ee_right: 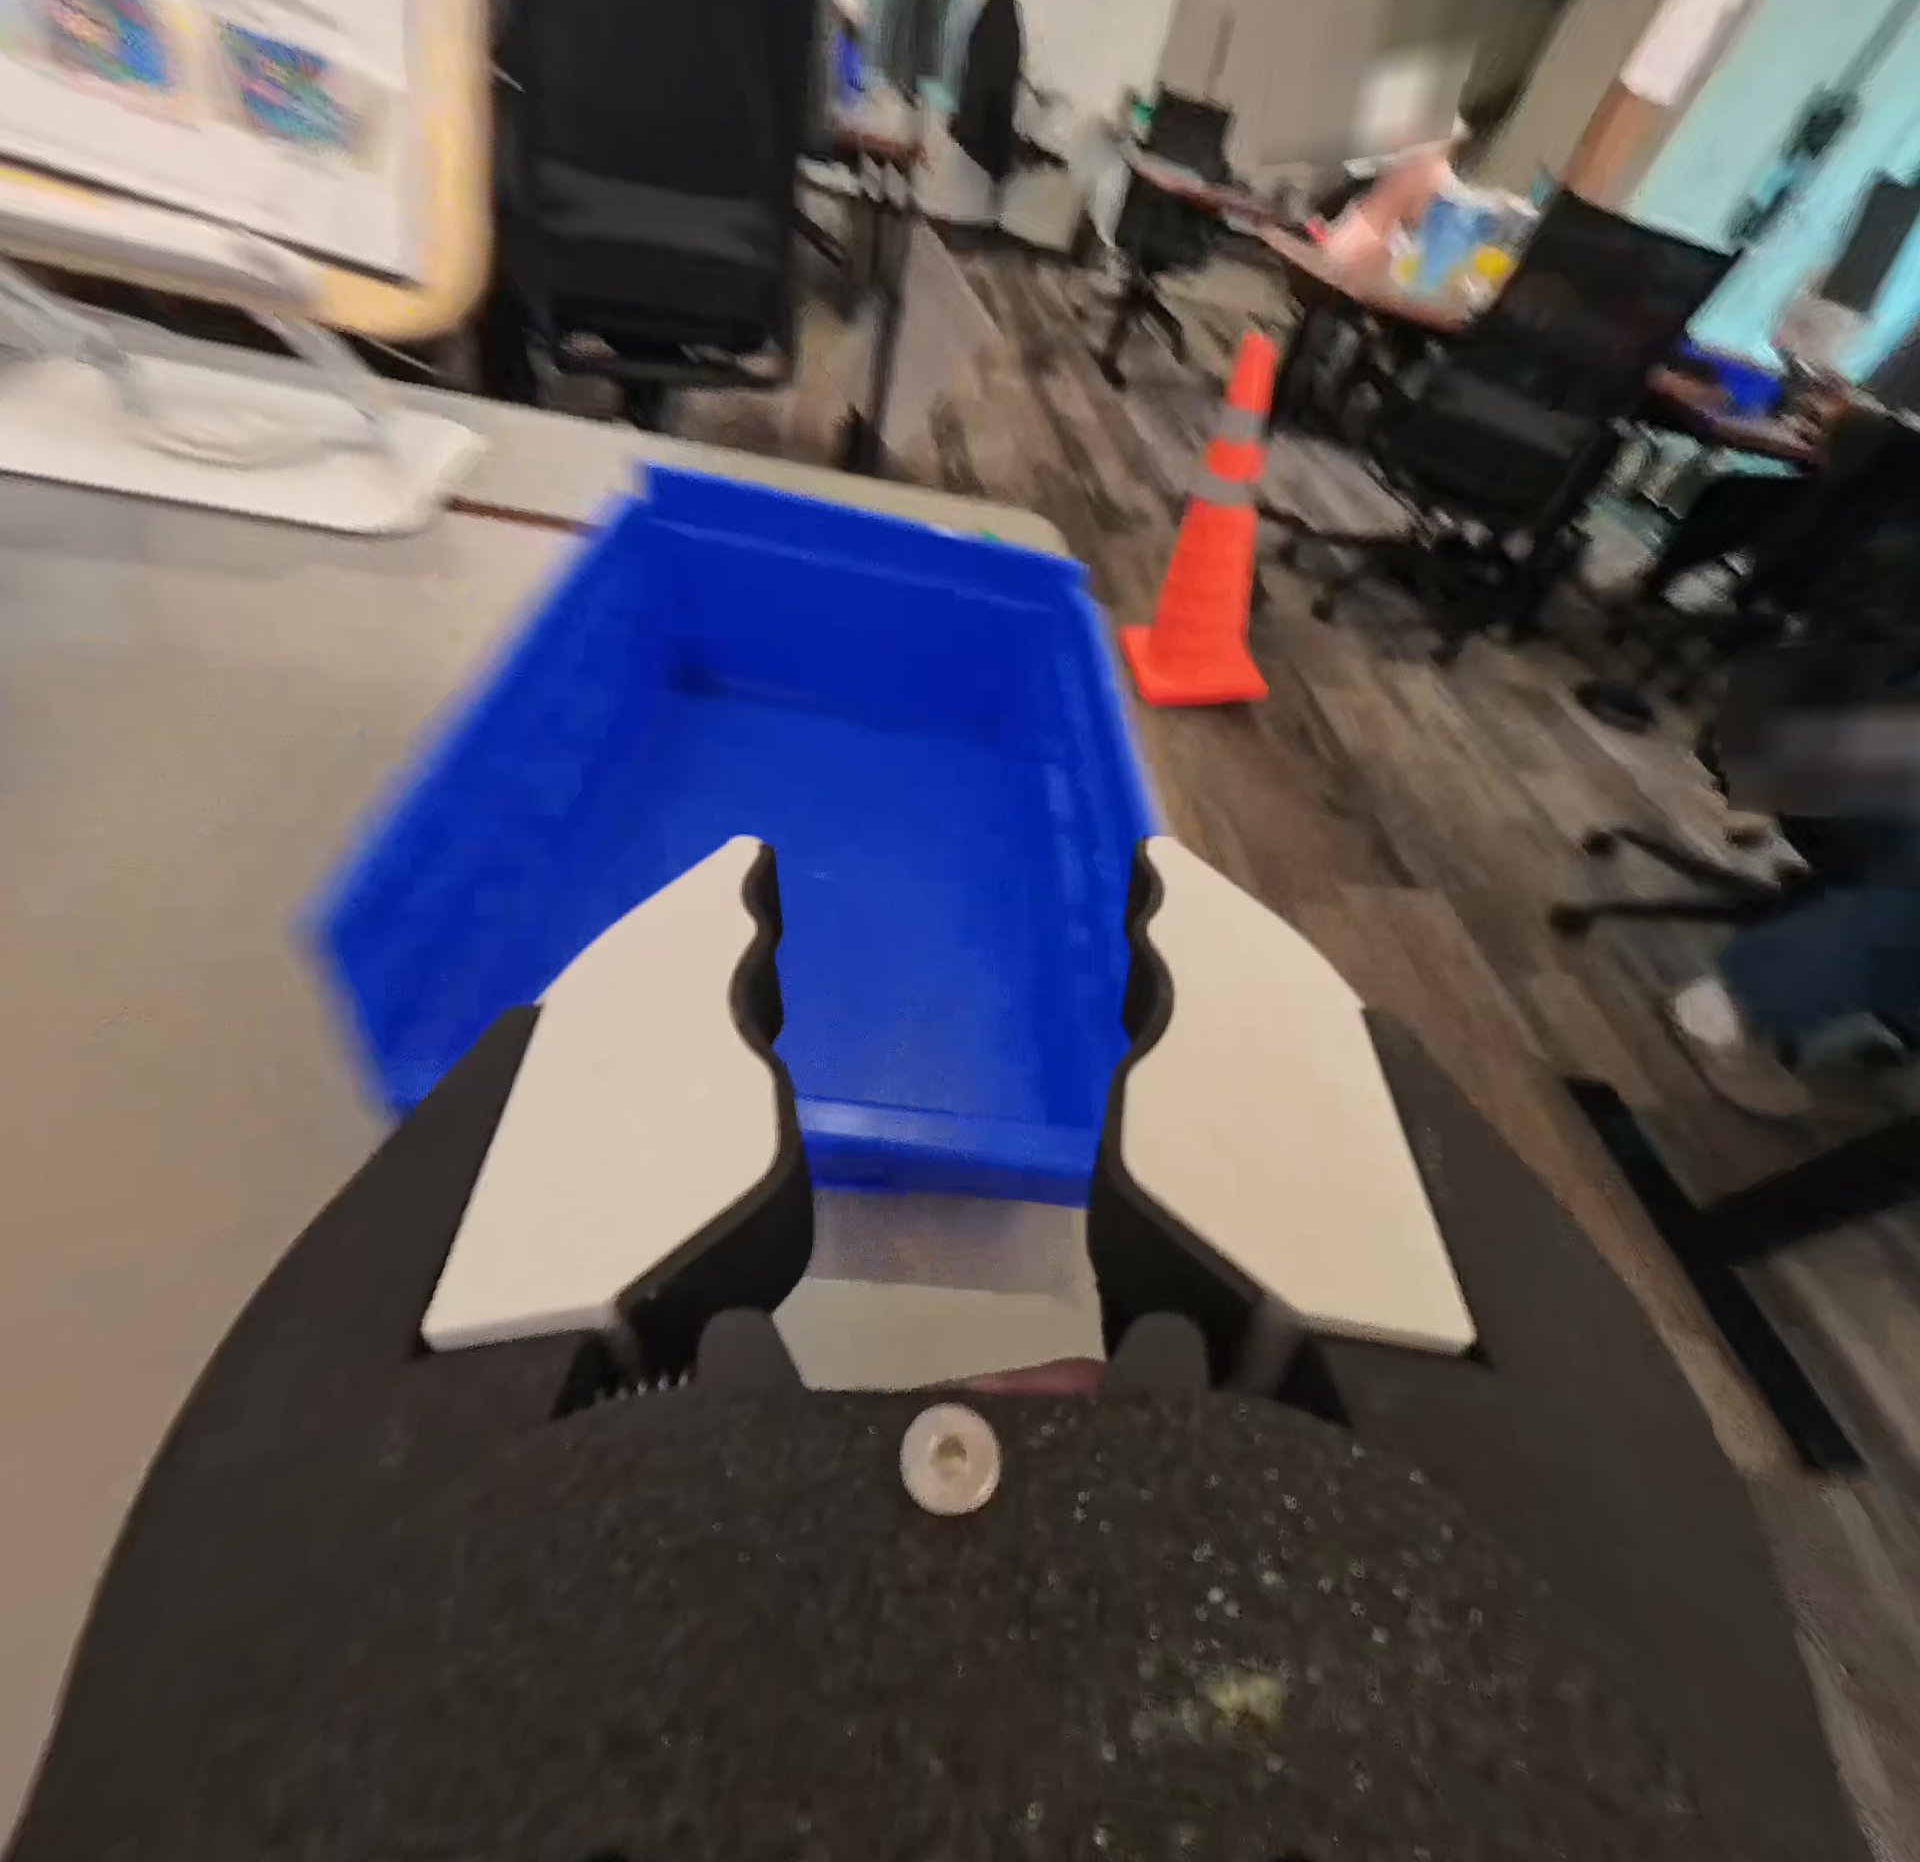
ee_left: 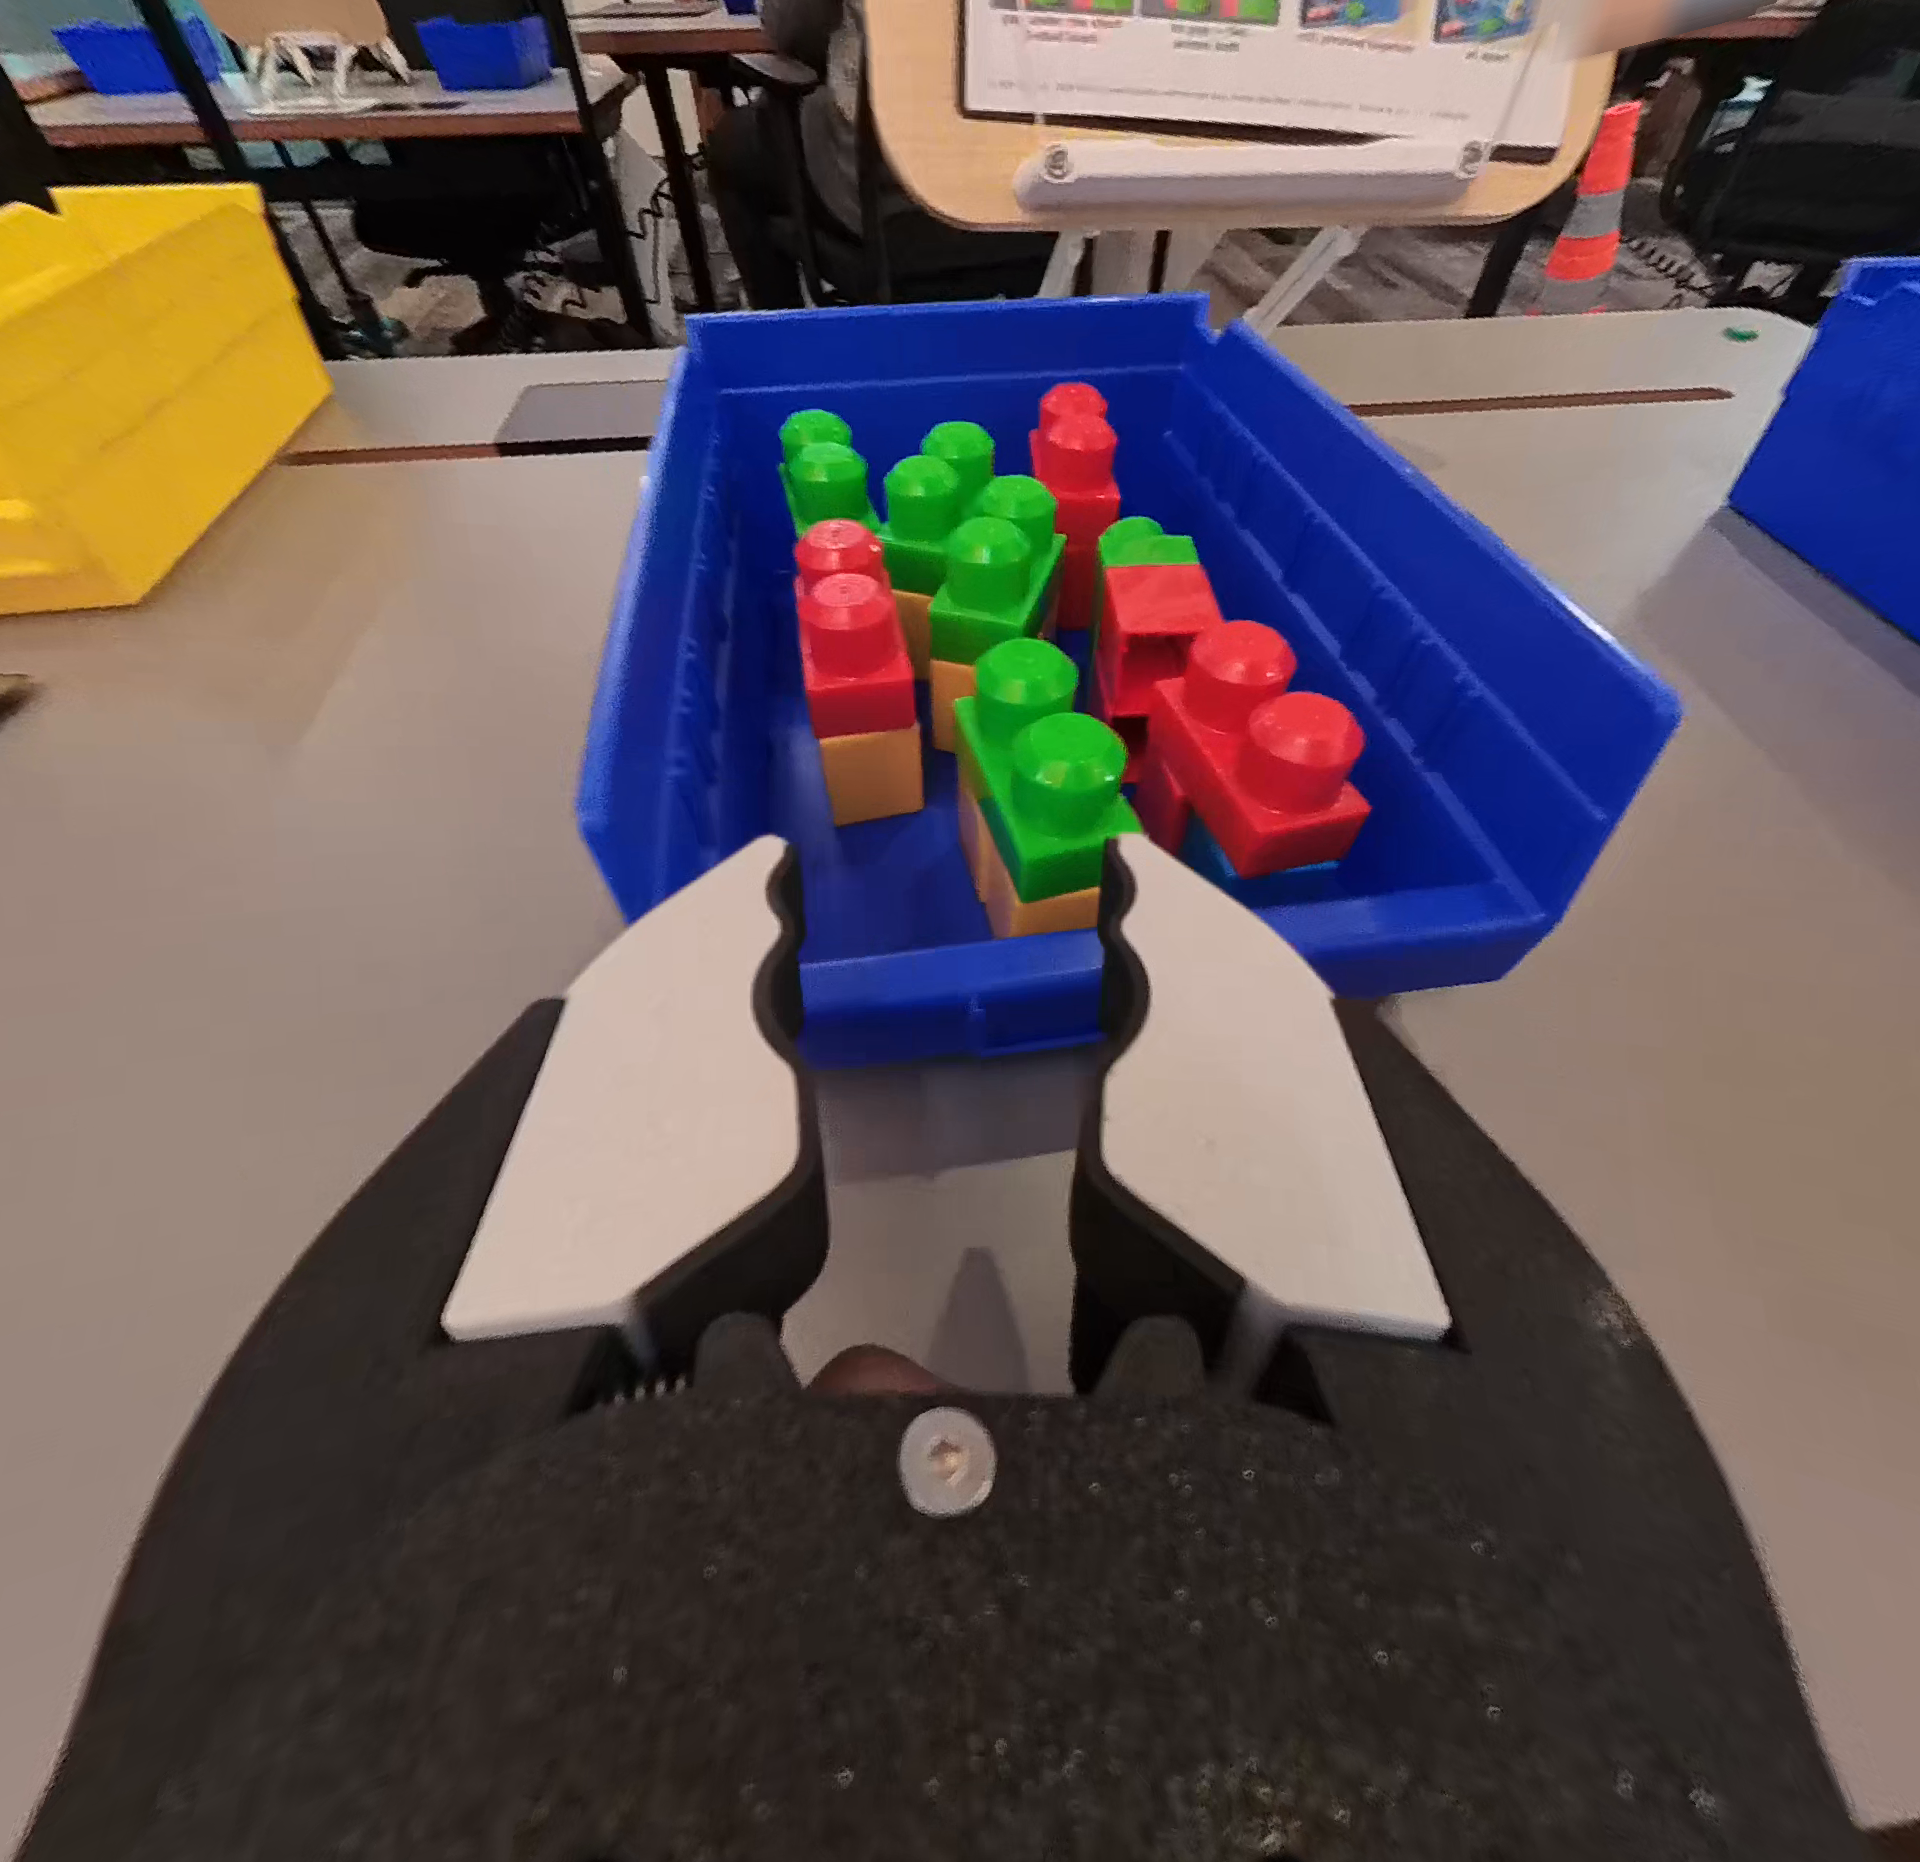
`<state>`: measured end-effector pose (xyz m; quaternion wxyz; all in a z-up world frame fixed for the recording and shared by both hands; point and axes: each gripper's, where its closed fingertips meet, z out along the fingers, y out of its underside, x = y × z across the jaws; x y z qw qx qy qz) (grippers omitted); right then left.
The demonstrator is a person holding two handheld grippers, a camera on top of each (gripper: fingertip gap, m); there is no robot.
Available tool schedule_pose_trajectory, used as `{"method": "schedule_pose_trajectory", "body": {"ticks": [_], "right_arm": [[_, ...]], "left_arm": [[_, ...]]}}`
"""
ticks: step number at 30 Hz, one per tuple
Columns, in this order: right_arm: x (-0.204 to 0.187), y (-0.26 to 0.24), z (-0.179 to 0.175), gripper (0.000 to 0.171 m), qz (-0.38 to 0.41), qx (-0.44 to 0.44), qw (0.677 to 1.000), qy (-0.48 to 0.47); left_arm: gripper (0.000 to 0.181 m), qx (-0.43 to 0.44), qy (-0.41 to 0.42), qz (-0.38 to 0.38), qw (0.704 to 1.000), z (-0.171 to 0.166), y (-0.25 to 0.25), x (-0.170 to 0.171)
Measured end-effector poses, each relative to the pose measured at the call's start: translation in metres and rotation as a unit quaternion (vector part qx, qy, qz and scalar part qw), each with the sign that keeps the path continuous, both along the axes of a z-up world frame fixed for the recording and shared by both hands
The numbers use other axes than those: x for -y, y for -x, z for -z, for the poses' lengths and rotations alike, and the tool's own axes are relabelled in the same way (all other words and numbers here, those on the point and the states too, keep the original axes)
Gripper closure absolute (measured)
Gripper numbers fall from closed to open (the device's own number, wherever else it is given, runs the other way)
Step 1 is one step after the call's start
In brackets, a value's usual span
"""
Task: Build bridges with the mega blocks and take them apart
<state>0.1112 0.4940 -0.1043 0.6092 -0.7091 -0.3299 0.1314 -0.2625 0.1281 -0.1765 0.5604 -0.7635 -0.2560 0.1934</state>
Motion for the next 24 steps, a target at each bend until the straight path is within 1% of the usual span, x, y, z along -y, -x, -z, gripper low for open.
{"method": "schedule_pose_trajectory", "body": {"ticks": [2, 5, 7, 10, 14, 16, 18, 22, 24], "right_arm": [[0.050, 0.042, -0.006, 0.108, -0.058, -0.026, 0.998, -0.009], [0.120, 0.110, 0.005, 0.111, -0.152, -0.051, 0.987, 0.013], [0.156, 0.150, 0.022, 0.112, -0.206, -0.040, 0.977, 0.029], [0.198, 0.197, 0.045, 0.114, -0.277, -0.026, 0.958, 0.061], [0.236, 0.245, 0.060, 0.110, -0.337, -0.021, 0.934, 0.115], [0.246, 0.262, 0.066, 0.112, -0.346, -0.011, 0.930, 0.122], [0.248, 0.274, 0.071, 0.112, -0.342, 0.002, 0.932, 0.121], [0.251, 0.287, 0.076, 0.128, -0.345, 0.007, 0.928, 0.139], [0.253, 0.291, 0.075, 0.141, -0.350, 0.006, 0.926, 0.138]], "left_arm": [[0.127, -0.006, 0.004, -0.017, 1.000, 0.000, 0.009, 0.009], [0.127, -0.008, 0.005, -0.043, 0.999, 0.000, 0.025, 0.022], [0.126, -0.003, 0.010, -0.054, 0.998, 0.004, 0.035, 0.028], [0.125, 0.007, 0.011, -0.059, 0.998, 0.009, 0.046, 0.031], [0.124, 0.017, 0.013, -0.056, 0.998, 0.012, 0.057, 0.030], [0.126, 0.019, 0.015, -0.049, 0.998, 0.013, 0.059, 0.027], [0.127, 0.017, 0.025, -0.047, 0.998, 0.014, 0.061, 0.025], [0.134, 0.013, 0.034, -0.040, 0.999, 0.016, 0.061, 0.024], [0.147, 0.014, 0.035, -0.040, 0.998, 0.017, 0.063, 0.024]]}}
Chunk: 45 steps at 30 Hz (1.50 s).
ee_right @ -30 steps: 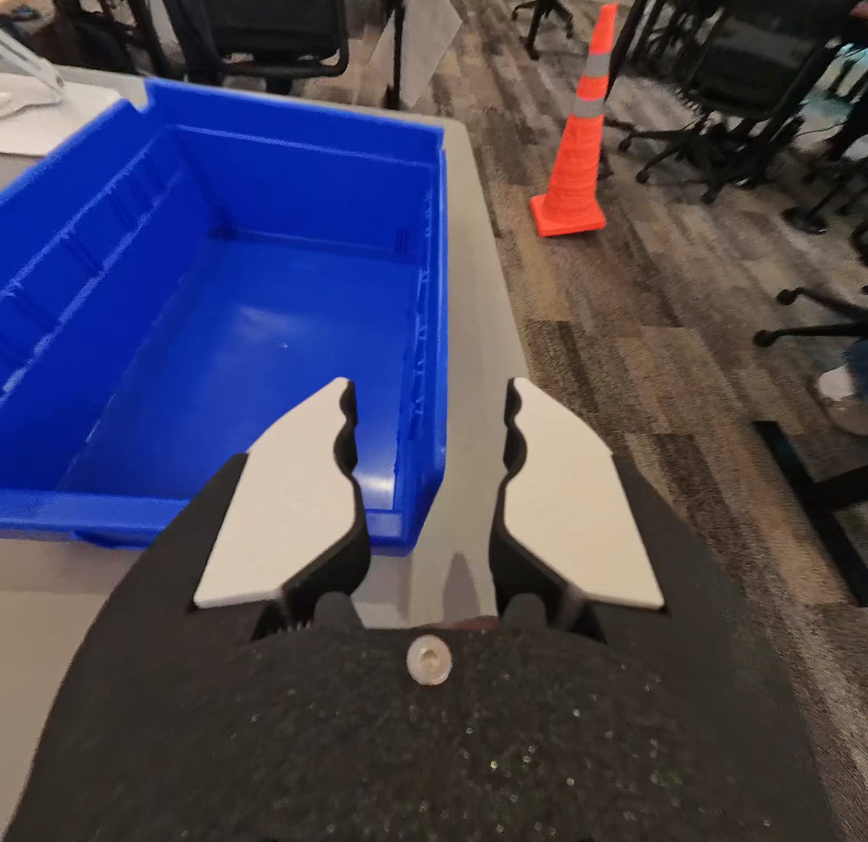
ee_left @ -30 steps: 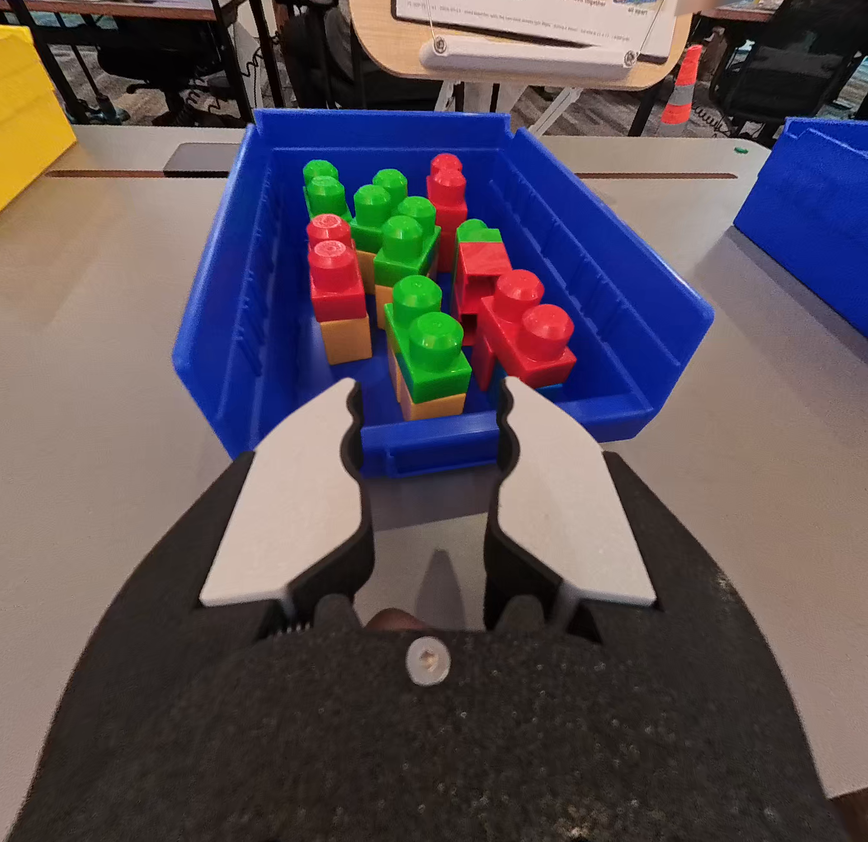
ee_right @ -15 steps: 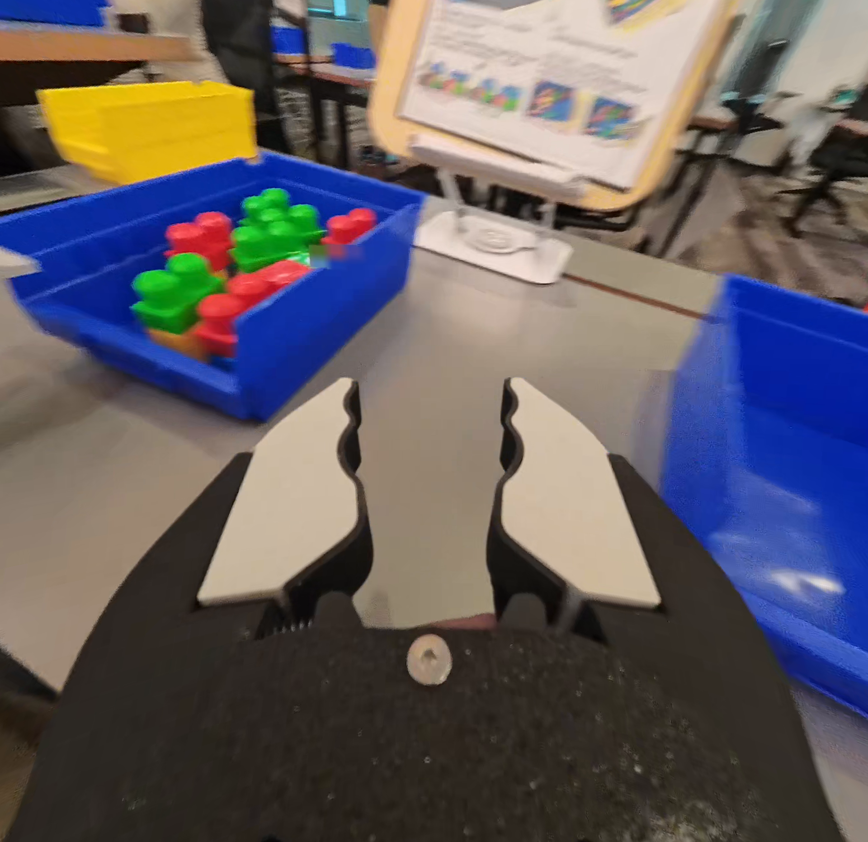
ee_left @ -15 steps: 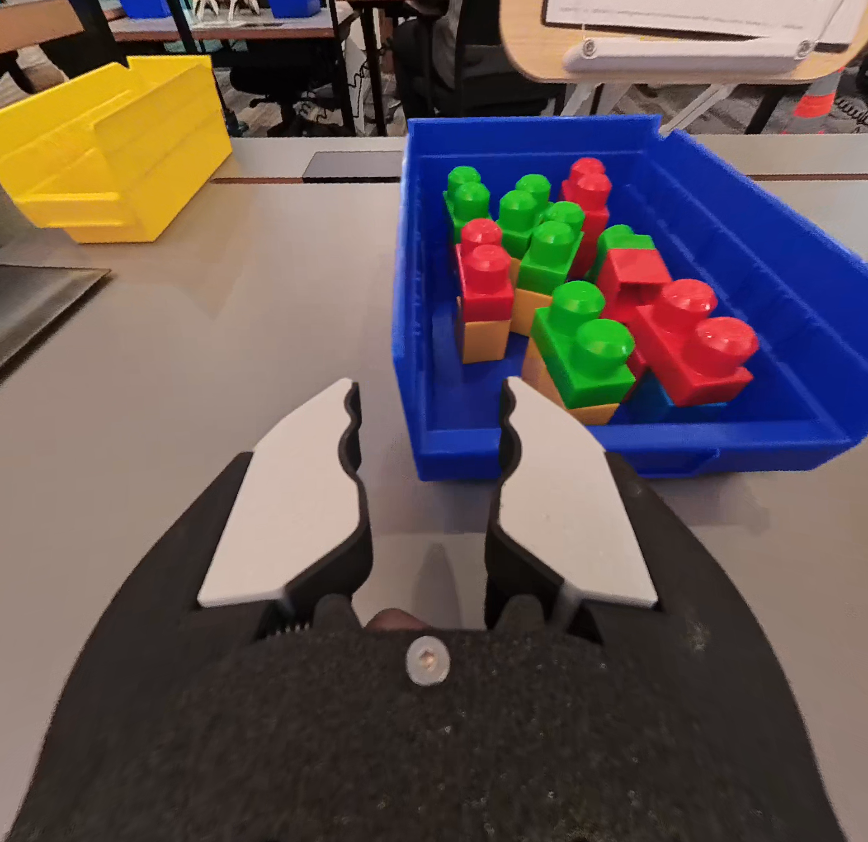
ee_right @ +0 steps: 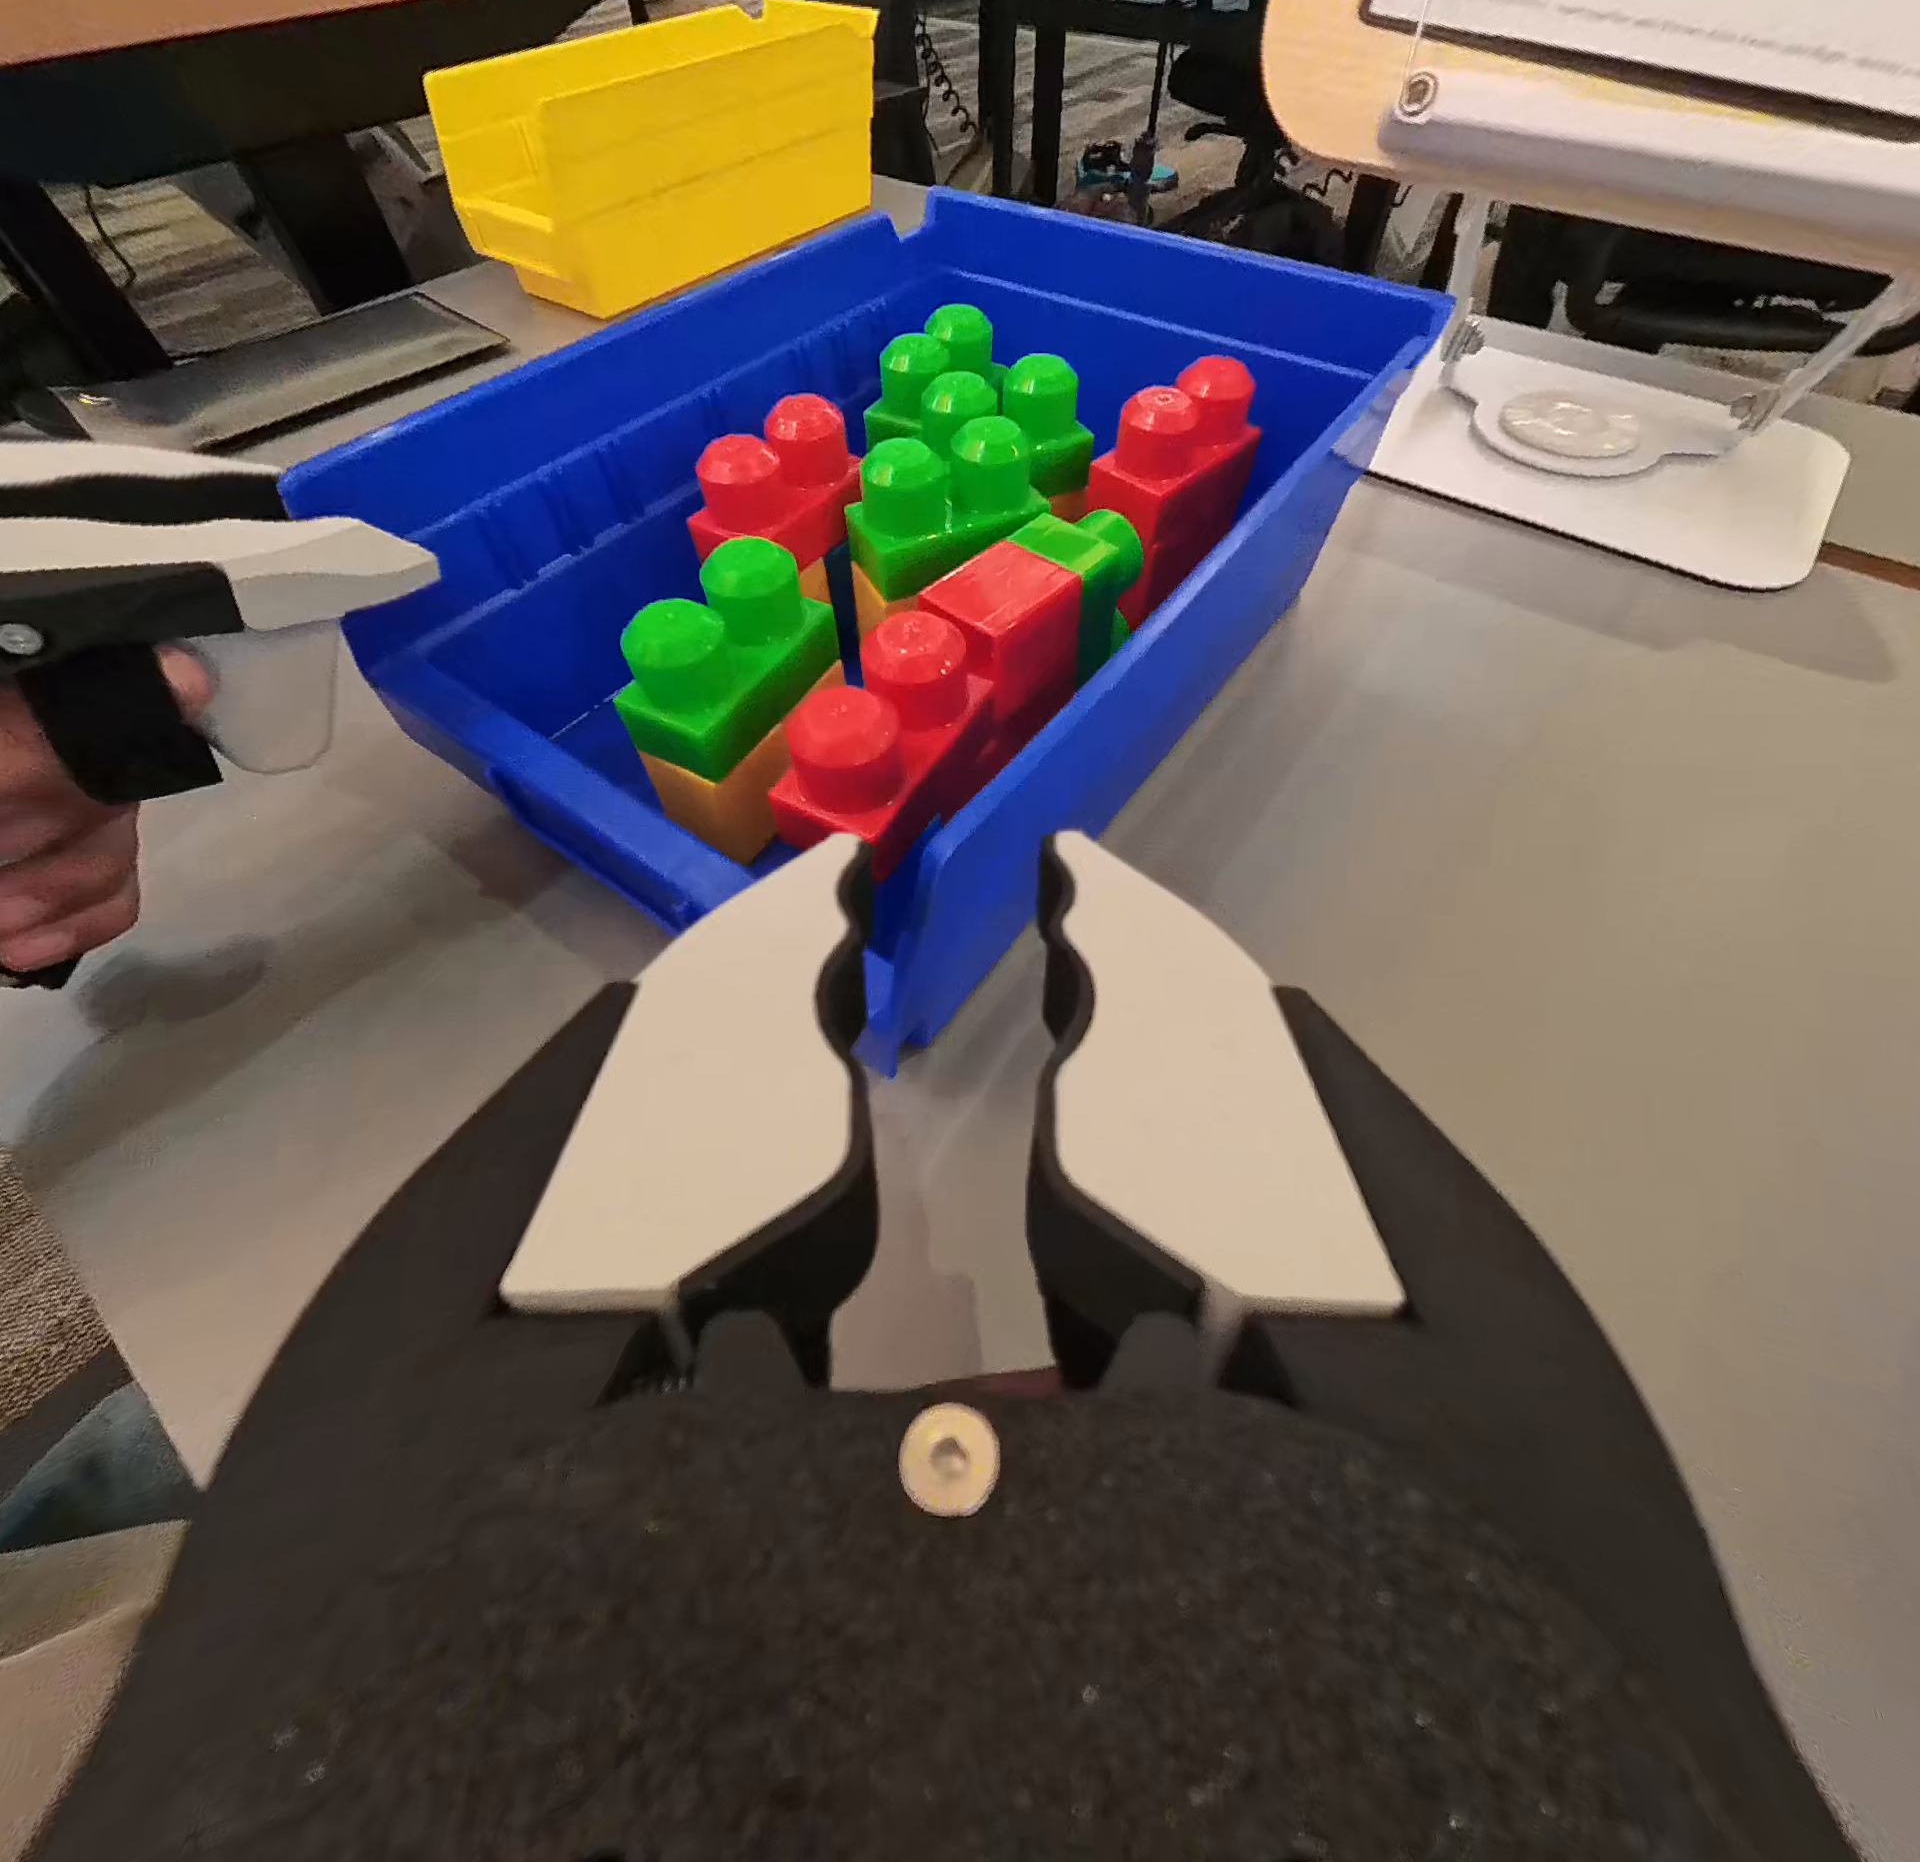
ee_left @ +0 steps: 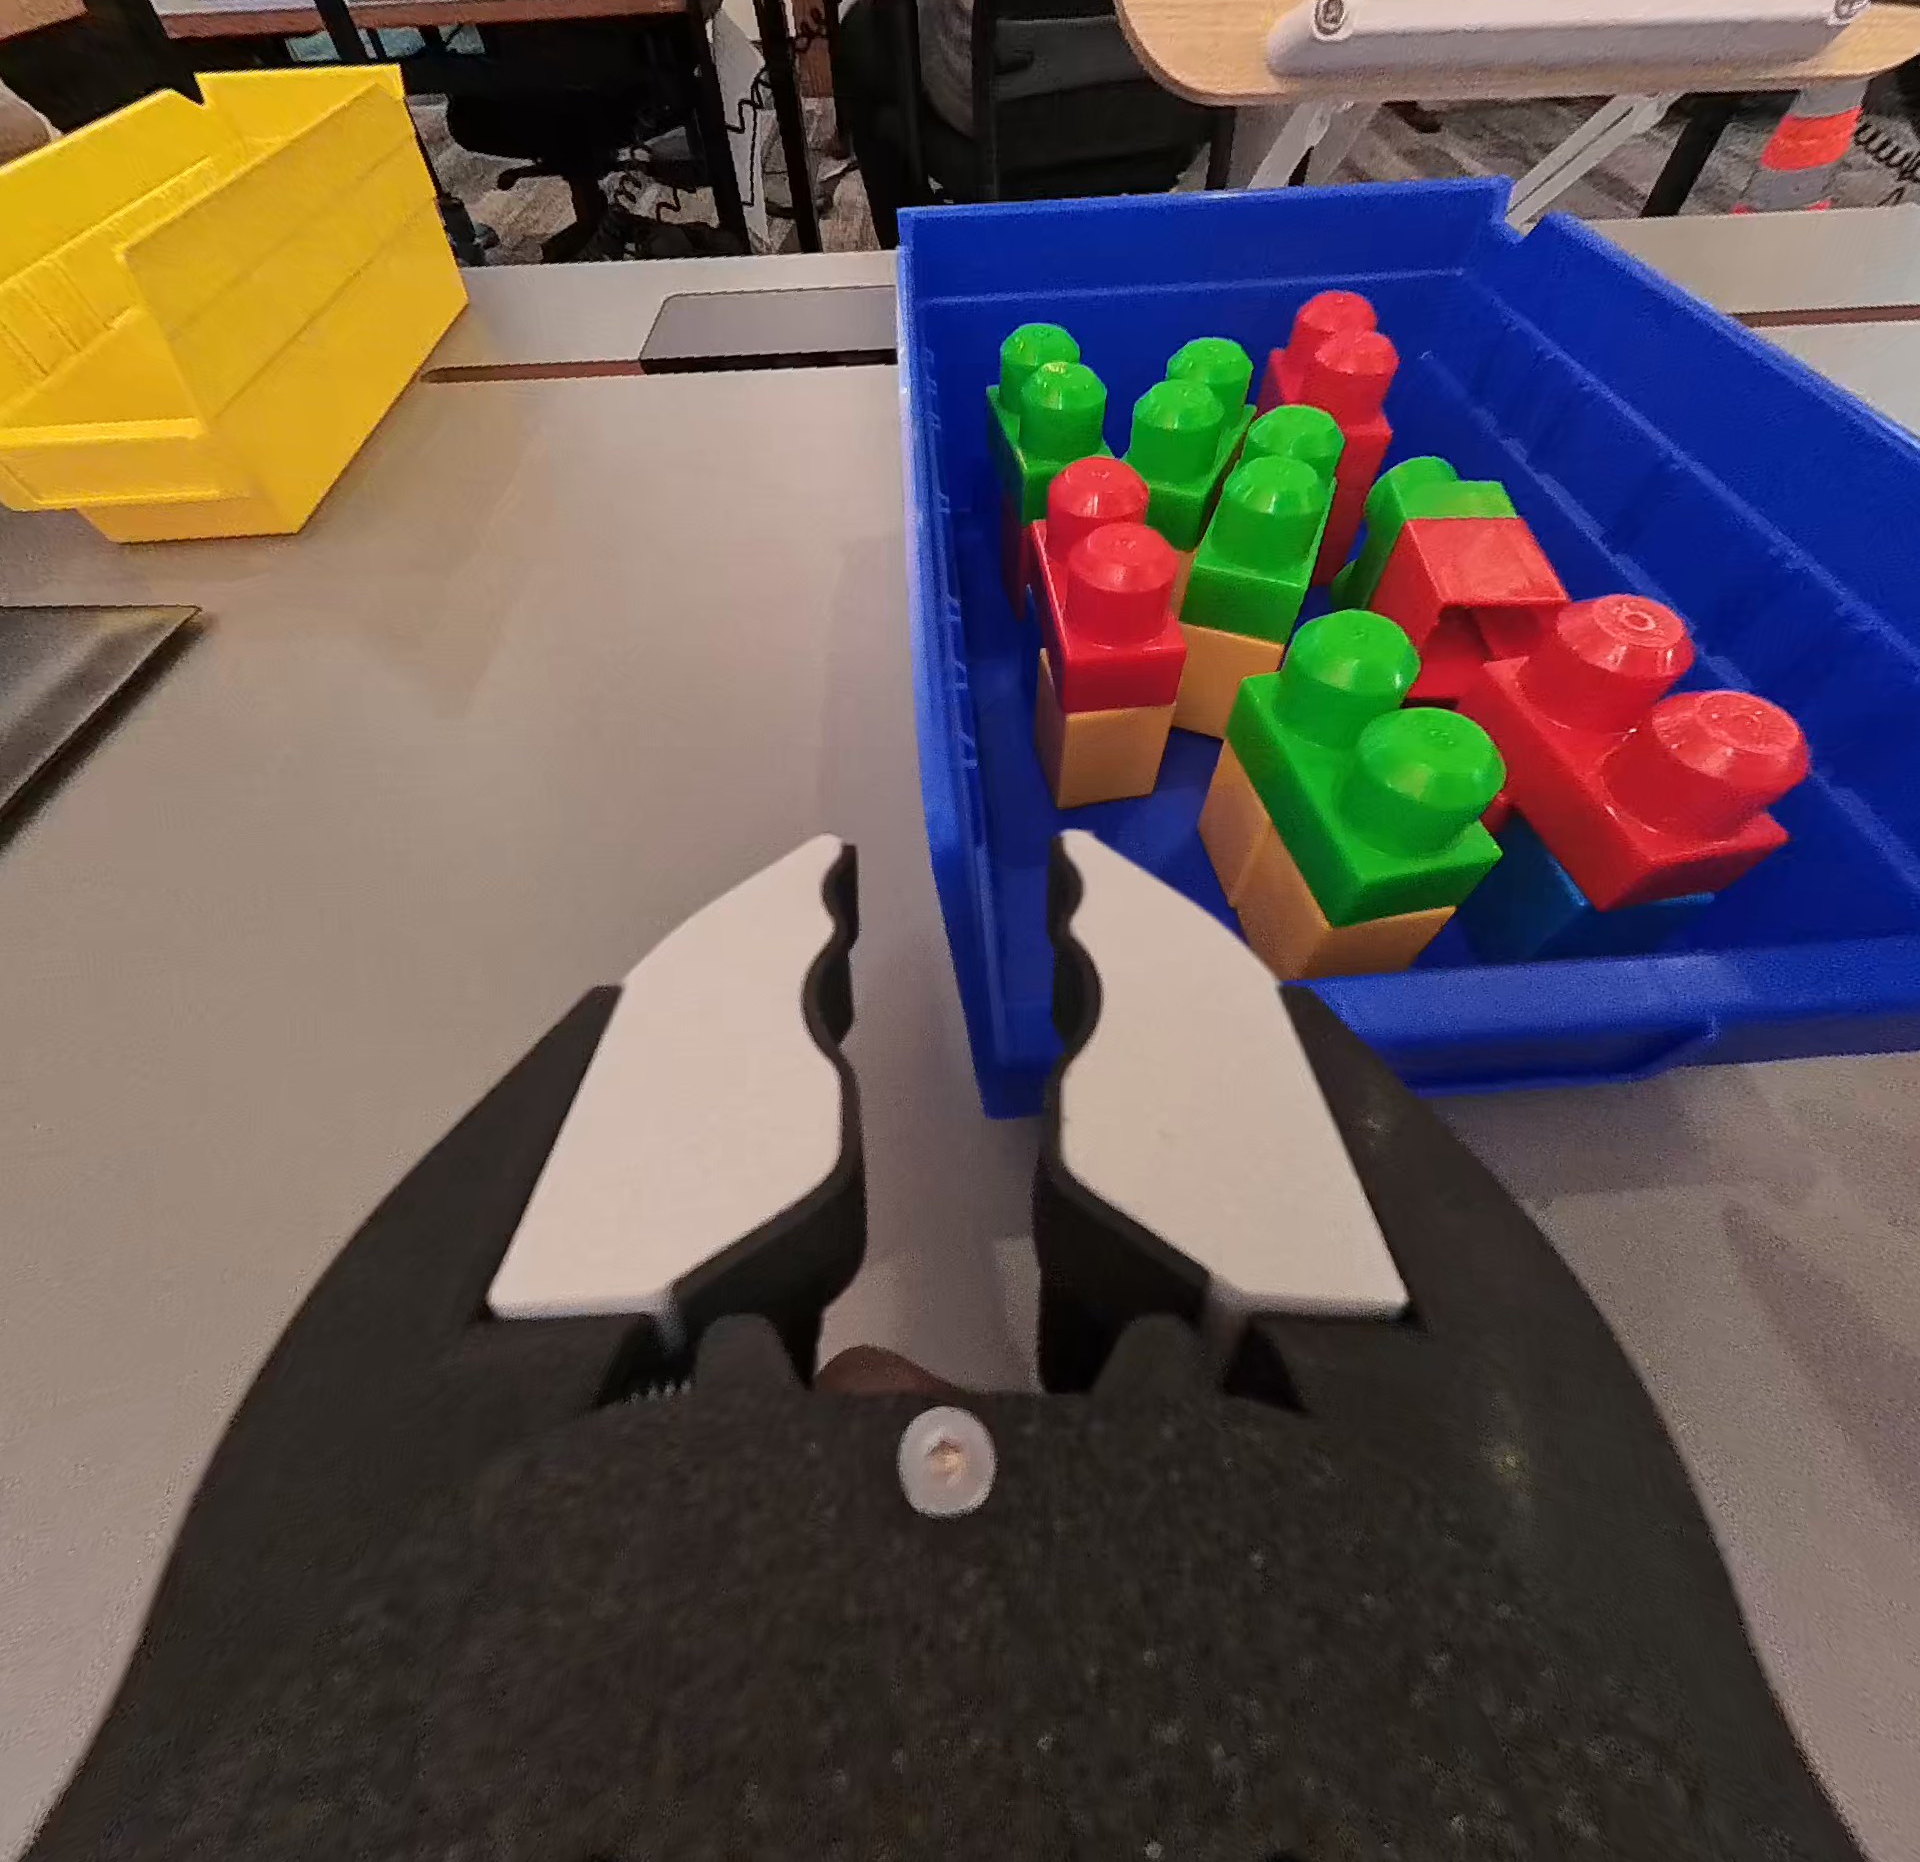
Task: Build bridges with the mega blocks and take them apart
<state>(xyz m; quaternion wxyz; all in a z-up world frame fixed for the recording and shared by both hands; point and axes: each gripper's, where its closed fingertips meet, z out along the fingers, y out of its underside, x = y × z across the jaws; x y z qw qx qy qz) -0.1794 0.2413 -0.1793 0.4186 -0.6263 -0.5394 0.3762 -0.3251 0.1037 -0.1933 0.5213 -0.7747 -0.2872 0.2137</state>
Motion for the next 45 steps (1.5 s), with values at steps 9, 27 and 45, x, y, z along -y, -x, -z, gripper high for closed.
{"method": "schedule_pose_trajectory", "body": {"ticks": [9, 27, 45], "right_arm": [[0.003, 0.003, 0.002, 0.162, -0.008, 0.008, 1.000, -0.003], [-0.024, -0.038, 0.001, 0.140, 0.006, 0.010, 1.000, 0.016], [-0.074, -0.088, -0.011, 0.145, 0.066, -0.001, 0.998, 0.009]], "left_arm": [[0.177, 0.021, -0.014, 0.016, 1.000, 0.001, -0.001, -0.002], [0.175, 0.014, -0.011, -0.046, 0.999, 0.001, 0.047, 0.031], [0.175, 0.019, 0.011, -0.086, 0.996, 0.001, 0.133, 0.106]]}}
